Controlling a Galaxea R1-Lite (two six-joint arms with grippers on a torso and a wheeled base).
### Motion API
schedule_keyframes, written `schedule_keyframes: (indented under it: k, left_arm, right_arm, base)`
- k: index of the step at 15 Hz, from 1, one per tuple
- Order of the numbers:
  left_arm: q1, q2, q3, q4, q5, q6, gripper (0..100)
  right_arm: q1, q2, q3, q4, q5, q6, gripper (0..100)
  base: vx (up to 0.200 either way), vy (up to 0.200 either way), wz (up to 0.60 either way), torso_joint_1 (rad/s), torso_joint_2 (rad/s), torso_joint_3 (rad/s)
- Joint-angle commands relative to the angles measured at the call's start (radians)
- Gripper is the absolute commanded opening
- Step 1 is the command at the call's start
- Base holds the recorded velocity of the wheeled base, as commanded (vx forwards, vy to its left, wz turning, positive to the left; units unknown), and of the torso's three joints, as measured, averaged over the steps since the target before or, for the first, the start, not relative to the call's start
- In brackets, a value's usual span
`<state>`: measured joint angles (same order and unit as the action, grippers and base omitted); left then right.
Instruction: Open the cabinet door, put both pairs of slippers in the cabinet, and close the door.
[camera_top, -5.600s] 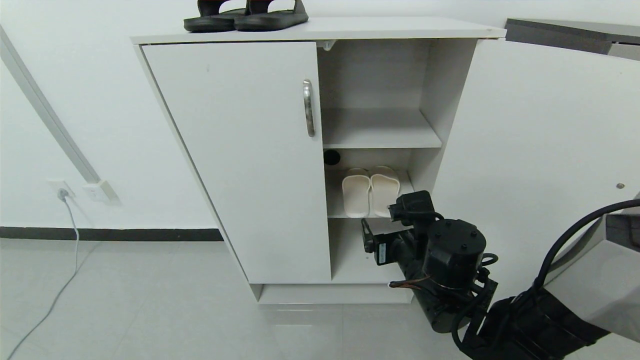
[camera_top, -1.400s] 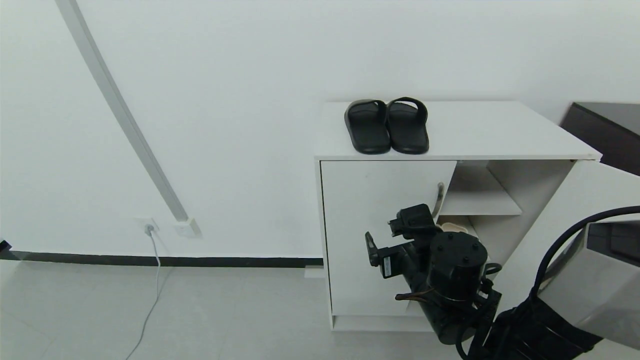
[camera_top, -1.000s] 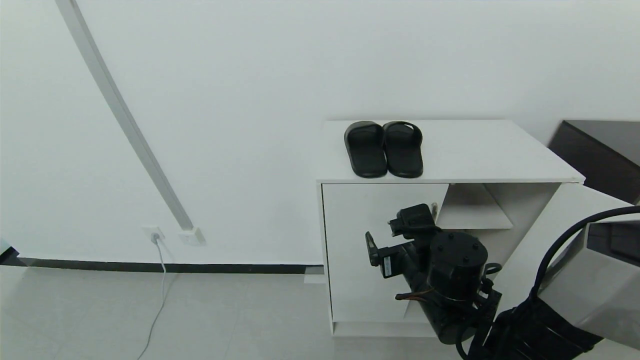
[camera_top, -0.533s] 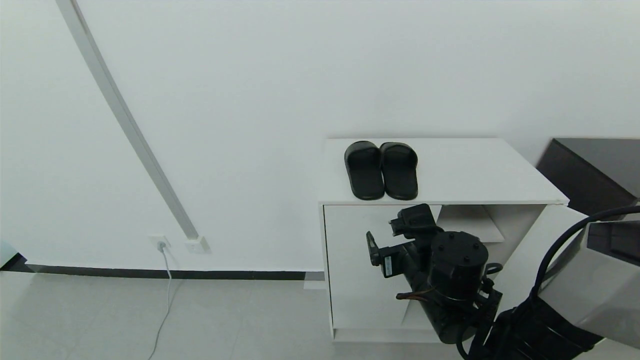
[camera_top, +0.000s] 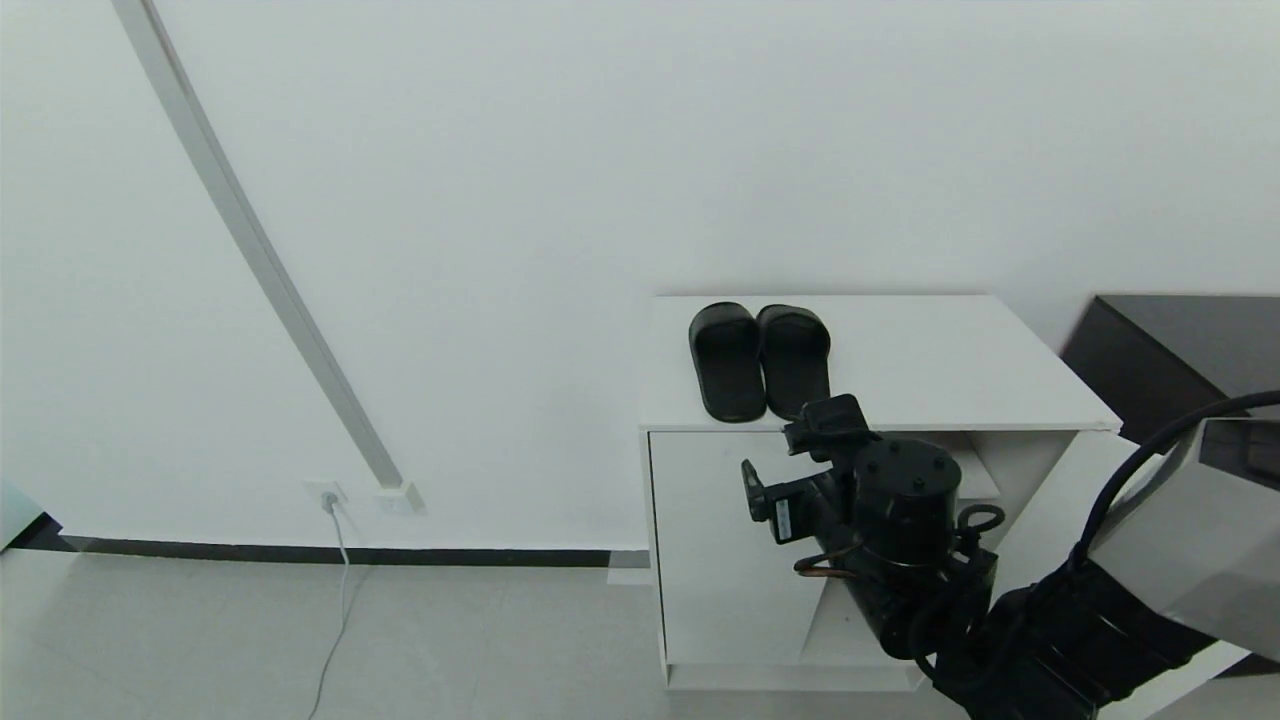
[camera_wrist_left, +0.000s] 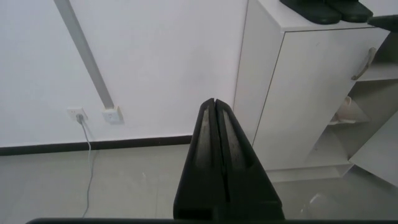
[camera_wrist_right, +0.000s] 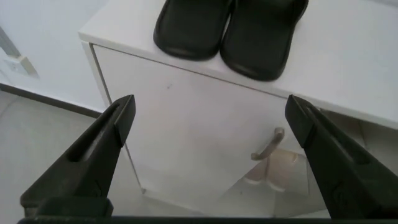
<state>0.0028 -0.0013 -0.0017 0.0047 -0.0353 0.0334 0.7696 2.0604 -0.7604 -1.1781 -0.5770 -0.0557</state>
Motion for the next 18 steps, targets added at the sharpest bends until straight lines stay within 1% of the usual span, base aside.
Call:
schedule_keyframes:
  k: [1, 3, 6, 18]
  left_arm:
    - [0.0, 0.001, 0.0, 0.0, 0.0, -0.001, 0]
    - [0.0, 0.001, 0.0, 0.0, 0.0, -0.001, 0]
    - [0.0, 0.001, 0.0, 0.0, 0.0, -0.003, 0]
    - [0.0, 0.001, 0.0, 0.0, 0.0, -0.003, 0]
  right_arm:
    - [0.002, -0.06, -0.056, 0.133, -0.001, 0.082, 100]
    - [0.002, -0.08, -0.091, 0.232, -0.004, 0.145, 100]
    - [0.004, -0.08, -0.102, 0.242, -0.007, 0.152, 100]
    - [-0.032, -0.037, -0.128, 0.239, -0.024, 0.155, 100]
  base:
    - [0.0, 0.0, 0.0, 0.0, 0.0, 0.0]
    - [0.0, 0.0, 0.0, 0.0, 0.0, 0.0]
    - [0.0, 0.0, 0.0, 0.0, 0.0, 0.0]
    - [0.2, 0.0, 0.0, 0.005, 0.0, 0.002]
